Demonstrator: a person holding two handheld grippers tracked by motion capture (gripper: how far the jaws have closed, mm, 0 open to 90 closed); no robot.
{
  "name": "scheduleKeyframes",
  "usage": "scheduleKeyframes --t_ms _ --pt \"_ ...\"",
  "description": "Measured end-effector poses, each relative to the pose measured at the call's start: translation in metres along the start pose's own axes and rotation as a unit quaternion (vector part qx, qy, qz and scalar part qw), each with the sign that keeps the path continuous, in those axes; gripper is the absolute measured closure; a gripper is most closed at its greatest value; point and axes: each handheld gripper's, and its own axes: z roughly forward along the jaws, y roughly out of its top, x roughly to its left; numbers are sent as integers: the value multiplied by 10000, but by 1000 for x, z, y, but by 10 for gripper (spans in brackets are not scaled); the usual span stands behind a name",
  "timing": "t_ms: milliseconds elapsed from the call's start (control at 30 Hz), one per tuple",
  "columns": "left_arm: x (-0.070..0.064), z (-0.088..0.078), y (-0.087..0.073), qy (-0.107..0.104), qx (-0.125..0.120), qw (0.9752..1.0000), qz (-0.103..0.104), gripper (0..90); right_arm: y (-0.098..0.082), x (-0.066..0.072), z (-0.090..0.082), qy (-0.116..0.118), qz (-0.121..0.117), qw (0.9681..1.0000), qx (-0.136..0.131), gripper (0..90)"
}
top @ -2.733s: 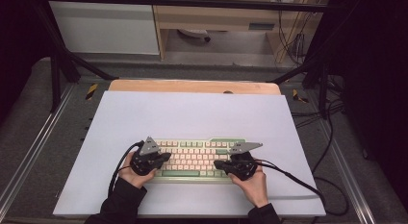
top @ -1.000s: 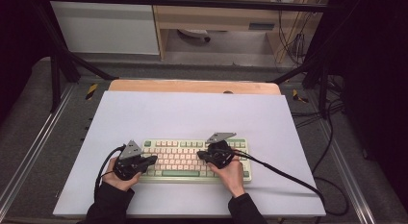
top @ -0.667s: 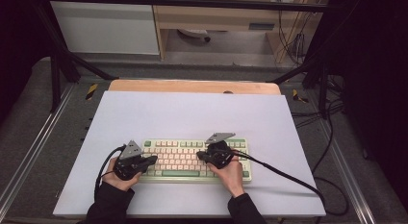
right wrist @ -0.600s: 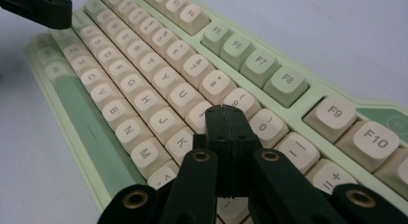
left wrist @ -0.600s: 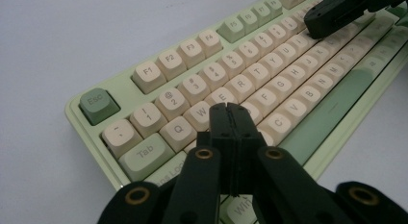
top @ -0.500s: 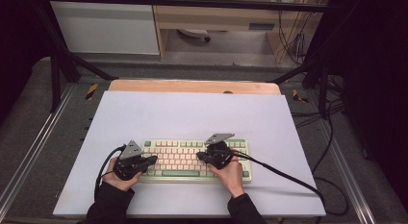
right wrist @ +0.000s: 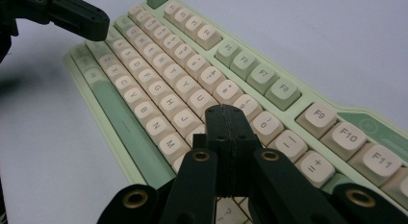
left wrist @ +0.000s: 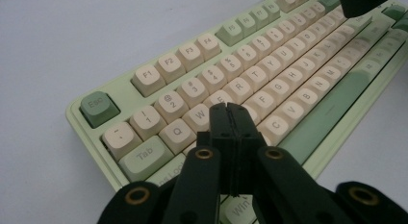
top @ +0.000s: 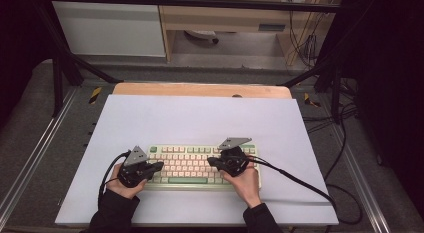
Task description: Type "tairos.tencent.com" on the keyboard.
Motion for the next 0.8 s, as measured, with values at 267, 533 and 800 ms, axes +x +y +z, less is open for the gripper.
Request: scheduleKeyframes --t_ms 267,533,800 --pt "-2 2 1 3 27 10000 29 896 -7 -3 -14 5 57 10000 -19 900" --pt "-5 8 3 23 60 10000 42 896 -20 -5 -26 -16 76 10000 -24 900" --pt "-5 18 3 62 143 9999 55 896 -28 -5 -31 34 125 9999 -54 900"
